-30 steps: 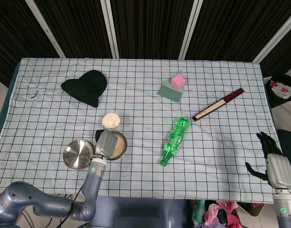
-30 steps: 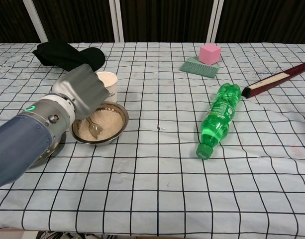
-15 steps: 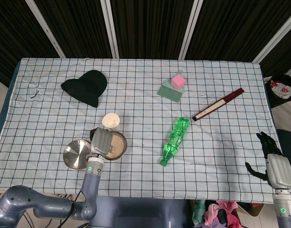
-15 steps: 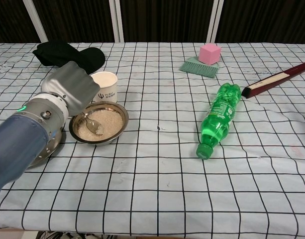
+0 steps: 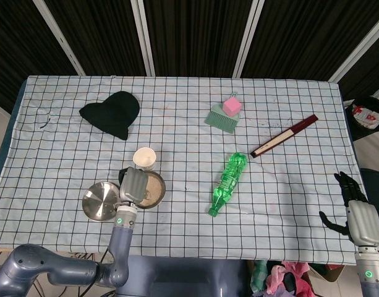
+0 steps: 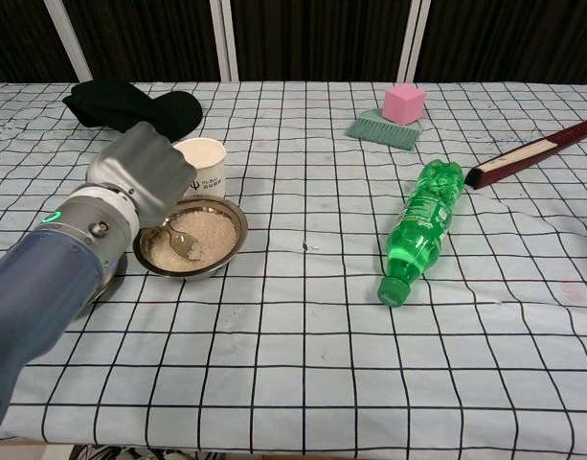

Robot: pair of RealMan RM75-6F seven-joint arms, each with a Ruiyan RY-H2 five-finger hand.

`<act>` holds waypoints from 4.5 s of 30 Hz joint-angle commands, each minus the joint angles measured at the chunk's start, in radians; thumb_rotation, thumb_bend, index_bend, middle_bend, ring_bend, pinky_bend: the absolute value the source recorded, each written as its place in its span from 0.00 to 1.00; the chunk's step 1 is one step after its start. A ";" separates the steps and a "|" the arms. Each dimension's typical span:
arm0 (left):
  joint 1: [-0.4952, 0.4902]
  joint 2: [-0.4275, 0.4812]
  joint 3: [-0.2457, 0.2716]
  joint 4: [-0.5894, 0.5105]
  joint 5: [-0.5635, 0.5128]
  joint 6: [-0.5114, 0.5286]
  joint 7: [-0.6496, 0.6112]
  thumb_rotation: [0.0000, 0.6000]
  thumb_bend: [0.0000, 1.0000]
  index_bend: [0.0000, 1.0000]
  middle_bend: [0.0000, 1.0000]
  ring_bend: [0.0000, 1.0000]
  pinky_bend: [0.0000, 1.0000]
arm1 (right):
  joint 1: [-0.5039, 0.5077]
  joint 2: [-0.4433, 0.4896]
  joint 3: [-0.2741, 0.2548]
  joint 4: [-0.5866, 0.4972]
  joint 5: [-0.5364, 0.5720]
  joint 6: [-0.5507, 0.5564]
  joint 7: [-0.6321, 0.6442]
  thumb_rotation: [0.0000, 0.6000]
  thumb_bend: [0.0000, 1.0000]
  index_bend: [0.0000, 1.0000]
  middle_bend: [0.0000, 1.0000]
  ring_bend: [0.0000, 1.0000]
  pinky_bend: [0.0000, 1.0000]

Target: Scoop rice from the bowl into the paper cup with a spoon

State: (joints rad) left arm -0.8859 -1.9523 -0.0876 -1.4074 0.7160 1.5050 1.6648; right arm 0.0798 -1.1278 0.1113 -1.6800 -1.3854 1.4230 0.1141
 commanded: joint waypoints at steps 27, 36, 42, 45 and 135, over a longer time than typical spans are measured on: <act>0.064 -0.022 -0.050 0.024 0.061 -0.023 -0.145 1.00 0.54 0.80 1.00 1.00 1.00 | -0.002 0.001 0.002 -0.003 0.001 0.001 0.009 1.00 0.23 0.00 0.00 0.00 0.19; 0.103 -0.012 -0.056 0.030 0.099 -0.036 -0.263 1.00 0.54 0.80 1.00 1.00 1.00 | -0.002 0.002 0.001 -0.003 -0.001 0.002 0.008 1.00 0.23 0.00 0.00 0.00 0.19; 0.121 0.011 -0.055 0.011 0.131 -0.043 -0.314 1.00 0.54 0.80 1.00 1.00 1.00 | -0.002 0.001 0.002 -0.002 -0.001 0.004 0.006 1.00 0.23 0.00 0.00 0.00 0.19; 0.129 0.022 -0.055 0.002 0.145 -0.044 -0.335 1.00 0.54 0.80 1.00 1.00 1.00 | -0.002 0.000 0.002 -0.002 -0.002 0.005 0.004 1.00 0.23 0.00 0.00 0.00 0.19; -0.120 0.205 -0.188 0.111 -0.095 -0.212 -0.251 1.00 0.54 0.80 1.00 1.00 1.00 | -0.003 -0.001 0.020 -0.016 0.032 -0.001 0.020 1.00 0.23 0.00 0.00 0.00 0.19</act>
State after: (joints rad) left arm -0.9993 -1.7446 -0.2808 -1.3023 0.6187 1.2961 1.4067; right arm 0.0767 -1.1289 0.1306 -1.6954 -1.3542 1.4221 0.1333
